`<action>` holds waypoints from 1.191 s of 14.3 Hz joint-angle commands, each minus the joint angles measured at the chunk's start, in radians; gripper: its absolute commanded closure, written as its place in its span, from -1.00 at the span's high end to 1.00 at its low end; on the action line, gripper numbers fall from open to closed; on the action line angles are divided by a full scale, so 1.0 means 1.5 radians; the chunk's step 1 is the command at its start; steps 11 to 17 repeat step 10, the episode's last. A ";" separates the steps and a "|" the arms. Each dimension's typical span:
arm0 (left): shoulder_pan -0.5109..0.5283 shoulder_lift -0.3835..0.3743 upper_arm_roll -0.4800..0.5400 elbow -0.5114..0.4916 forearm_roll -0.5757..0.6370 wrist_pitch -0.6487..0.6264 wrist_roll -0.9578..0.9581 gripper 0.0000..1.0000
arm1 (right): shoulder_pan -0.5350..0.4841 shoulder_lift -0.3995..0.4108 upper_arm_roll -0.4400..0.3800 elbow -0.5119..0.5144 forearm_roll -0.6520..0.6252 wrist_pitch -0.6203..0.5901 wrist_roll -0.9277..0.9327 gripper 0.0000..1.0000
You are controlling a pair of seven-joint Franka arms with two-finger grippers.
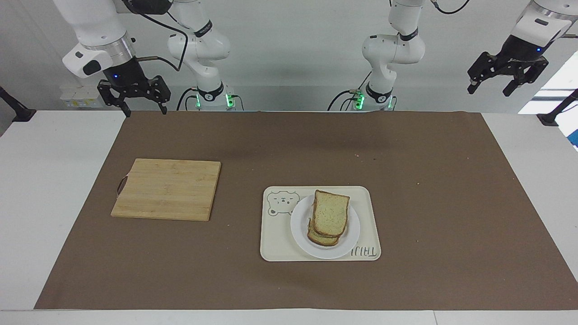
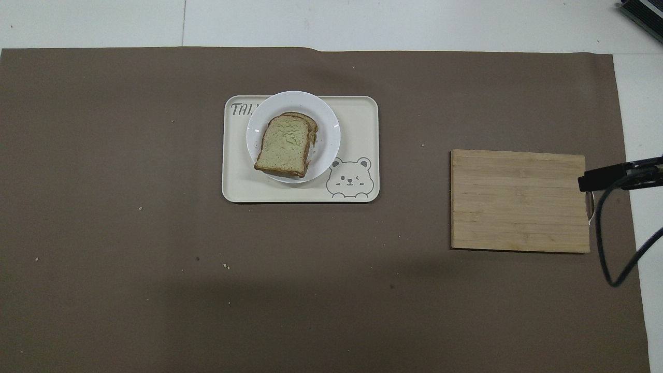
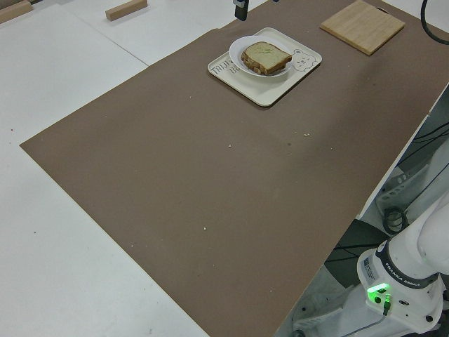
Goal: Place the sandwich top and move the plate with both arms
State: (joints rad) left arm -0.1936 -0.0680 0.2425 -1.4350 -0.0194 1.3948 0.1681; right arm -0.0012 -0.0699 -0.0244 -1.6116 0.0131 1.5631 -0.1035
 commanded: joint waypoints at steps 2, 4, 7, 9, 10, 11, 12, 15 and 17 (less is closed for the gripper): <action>-0.017 -0.008 -0.003 -0.016 0.033 0.016 0.031 1.00 | -0.005 -0.001 0.003 0.004 0.005 -0.001 0.006 1.00; -0.017 -0.008 -0.003 -0.016 0.034 0.017 0.034 1.00 | -0.004 -0.001 0.003 0.004 0.005 -0.001 0.006 1.00; -0.027 0.002 -0.004 -0.016 0.038 0.017 0.042 1.00 | -0.004 -0.001 0.003 0.004 0.005 -0.002 0.006 1.00; -0.029 0.008 -0.004 -0.017 0.037 0.018 0.044 1.00 | -0.004 -0.001 0.003 0.004 0.005 -0.002 0.006 1.00; -0.032 0.007 -0.004 -0.017 0.037 0.018 0.043 1.00 | -0.004 -0.001 0.003 0.004 0.005 -0.002 0.006 1.00; -0.032 0.007 -0.004 -0.017 0.037 0.018 0.043 1.00 | -0.004 -0.001 0.003 0.004 0.005 -0.002 0.006 1.00; -0.032 0.007 -0.004 -0.017 0.037 0.018 0.043 1.00 | -0.004 -0.001 0.003 0.004 0.005 -0.002 0.006 1.00; -0.032 0.007 -0.004 -0.017 0.037 0.018 0.043 1.00 | -0.004 -0.001 0.003 0.004 0.005 -0.002 0.006 1.00; -0.032 0.007 -0.004 -0.017 0.037 0.018 0.043 1.00 | -0.004 -0.001 0.003 0.004 0.005 -0.002 0.006 1.00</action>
